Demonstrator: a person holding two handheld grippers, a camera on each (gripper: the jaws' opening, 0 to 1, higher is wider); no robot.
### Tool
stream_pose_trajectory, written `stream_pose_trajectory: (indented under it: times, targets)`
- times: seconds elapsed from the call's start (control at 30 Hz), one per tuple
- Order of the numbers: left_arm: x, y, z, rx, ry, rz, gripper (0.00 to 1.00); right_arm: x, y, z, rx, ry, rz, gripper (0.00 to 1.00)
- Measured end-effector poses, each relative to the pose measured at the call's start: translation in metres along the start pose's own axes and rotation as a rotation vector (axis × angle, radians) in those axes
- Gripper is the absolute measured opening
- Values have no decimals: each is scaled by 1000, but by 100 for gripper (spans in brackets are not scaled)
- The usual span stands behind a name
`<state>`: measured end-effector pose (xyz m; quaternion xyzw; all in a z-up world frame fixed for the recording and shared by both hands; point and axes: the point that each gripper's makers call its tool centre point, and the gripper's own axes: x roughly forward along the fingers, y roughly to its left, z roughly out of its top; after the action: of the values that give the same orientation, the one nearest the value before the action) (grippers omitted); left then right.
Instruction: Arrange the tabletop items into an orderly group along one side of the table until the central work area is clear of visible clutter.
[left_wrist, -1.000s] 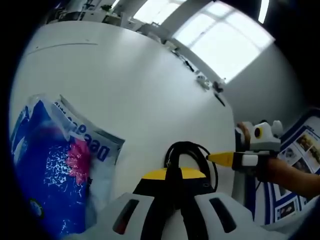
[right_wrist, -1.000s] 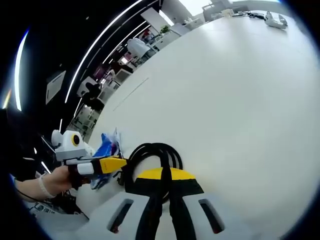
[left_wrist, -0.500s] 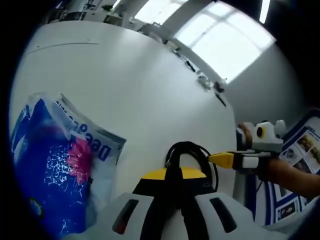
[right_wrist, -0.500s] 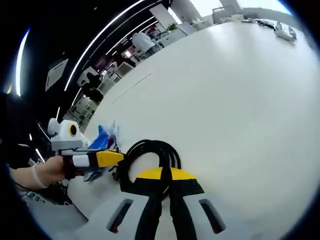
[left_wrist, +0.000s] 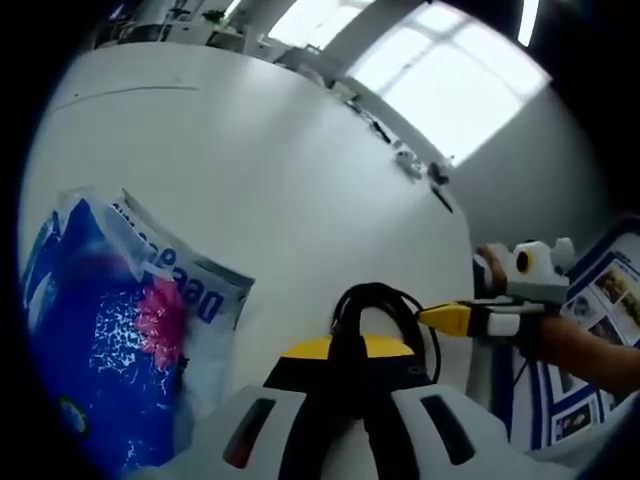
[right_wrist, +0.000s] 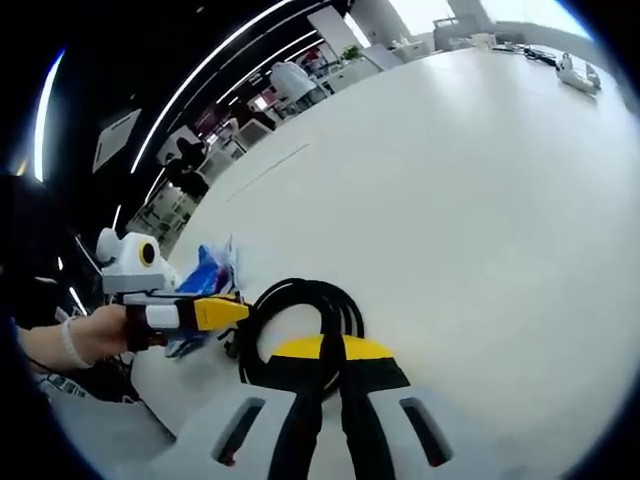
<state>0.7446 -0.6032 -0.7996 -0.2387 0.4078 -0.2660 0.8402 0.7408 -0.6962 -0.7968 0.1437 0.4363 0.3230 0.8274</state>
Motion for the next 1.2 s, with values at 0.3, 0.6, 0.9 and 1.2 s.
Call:
stream_pose_trajectory:
  times: [0.3,0.6,0.9,1.2]
  targets:
    - [-3,0,3,6,-3,-2,10,-2,0,3,-16,-1,-3,7]
    - [-8,-3,5,22,-4,-6,27,-7,2,3,-88,-1,-19,10]
    - [-13,-10,3,42,7,-17,33,-13,3,4,-146,5,-22,14]
    - [-24,-11,7,61,2,-11,34,-17,9,10,-232,19,-18,19]
